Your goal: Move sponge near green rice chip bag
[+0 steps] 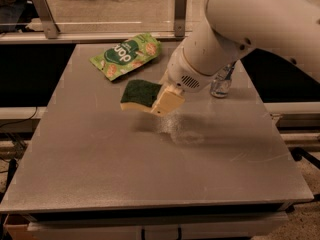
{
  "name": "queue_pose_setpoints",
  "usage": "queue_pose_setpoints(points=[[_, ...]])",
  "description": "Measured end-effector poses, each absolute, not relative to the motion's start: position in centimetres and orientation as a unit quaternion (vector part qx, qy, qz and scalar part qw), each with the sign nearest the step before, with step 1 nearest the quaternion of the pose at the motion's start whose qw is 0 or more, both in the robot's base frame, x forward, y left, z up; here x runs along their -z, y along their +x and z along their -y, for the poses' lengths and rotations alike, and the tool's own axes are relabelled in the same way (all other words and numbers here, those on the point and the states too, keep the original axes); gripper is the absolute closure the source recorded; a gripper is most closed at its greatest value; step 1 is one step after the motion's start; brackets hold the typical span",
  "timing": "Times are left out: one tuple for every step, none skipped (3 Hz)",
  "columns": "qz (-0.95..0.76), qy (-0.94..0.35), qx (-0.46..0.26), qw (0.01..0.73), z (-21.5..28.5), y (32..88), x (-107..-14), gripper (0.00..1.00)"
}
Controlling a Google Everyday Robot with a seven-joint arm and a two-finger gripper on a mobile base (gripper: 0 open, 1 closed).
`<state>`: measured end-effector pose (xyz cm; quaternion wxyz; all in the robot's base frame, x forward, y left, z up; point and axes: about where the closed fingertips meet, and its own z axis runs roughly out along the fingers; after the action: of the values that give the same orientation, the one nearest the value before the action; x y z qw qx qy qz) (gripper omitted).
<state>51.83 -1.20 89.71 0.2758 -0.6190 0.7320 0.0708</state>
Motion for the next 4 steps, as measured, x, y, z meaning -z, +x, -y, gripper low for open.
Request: queue_pose_setpoints(points=[[-0.738,-0.61,-0.065,0.281,2.3,53.8,-89.0,1.0],[-0.745,-0.603,-0.056,0.281,3.8,57.2,-87.8,1.0],[-0.75,-0.596,-0.049,0.283,5.2,60.9,-86.8,1.0],[-0.752,-0.591,-0.047,0.288,6.0,64.4,-86.1,1.0]])
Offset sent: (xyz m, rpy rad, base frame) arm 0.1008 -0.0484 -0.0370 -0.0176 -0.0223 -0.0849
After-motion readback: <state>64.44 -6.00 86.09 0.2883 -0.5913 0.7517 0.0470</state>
